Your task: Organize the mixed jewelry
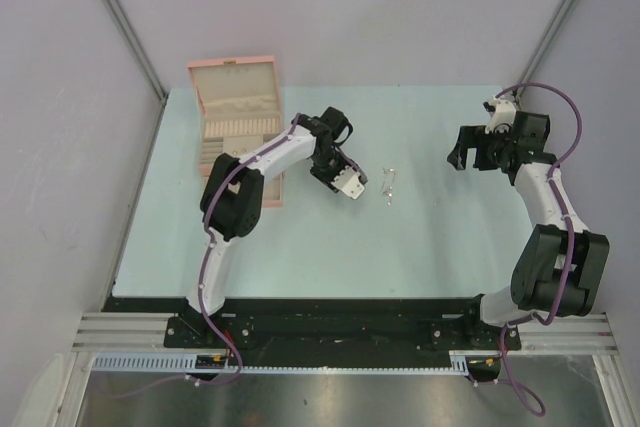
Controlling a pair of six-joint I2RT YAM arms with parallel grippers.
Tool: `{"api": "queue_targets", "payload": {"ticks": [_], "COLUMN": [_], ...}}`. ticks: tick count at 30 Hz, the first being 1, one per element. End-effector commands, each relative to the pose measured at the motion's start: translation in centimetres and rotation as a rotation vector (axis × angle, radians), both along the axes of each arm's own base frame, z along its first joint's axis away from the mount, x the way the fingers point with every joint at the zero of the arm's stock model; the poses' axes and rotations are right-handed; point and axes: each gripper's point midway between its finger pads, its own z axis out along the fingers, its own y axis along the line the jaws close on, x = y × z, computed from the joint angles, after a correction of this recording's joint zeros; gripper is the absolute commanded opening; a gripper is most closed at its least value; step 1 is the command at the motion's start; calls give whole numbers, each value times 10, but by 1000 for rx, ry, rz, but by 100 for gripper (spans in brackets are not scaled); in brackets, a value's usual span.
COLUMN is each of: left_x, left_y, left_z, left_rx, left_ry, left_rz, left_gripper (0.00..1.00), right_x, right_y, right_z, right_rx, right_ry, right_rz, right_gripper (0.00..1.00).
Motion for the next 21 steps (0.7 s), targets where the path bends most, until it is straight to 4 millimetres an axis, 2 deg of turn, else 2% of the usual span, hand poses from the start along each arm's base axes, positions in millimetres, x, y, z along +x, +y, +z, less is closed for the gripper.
{"api": "queue_targets", "payload": {"ticks": [1, 11, 21], "left_x": [-5, -11, -20], "left_y": [-5, -20, -29], "left_z": [5, 2, -10], "left_rx": [1, -20, -9], "left_ry": [-5, -21, -2], "left_rz": [-135, -186, -218], "left_gripper": [49, 46, 44], "right_x": [5, 4, 5], "right_y": [-4, -4, -4], "right_z": [5, 4, 4], "right_rx": [-20, -17, -17], "right_ry": [-24, -19, -20], "right_rz": [6, 7, 8], "right_gripper": [100, 100, 100]}}
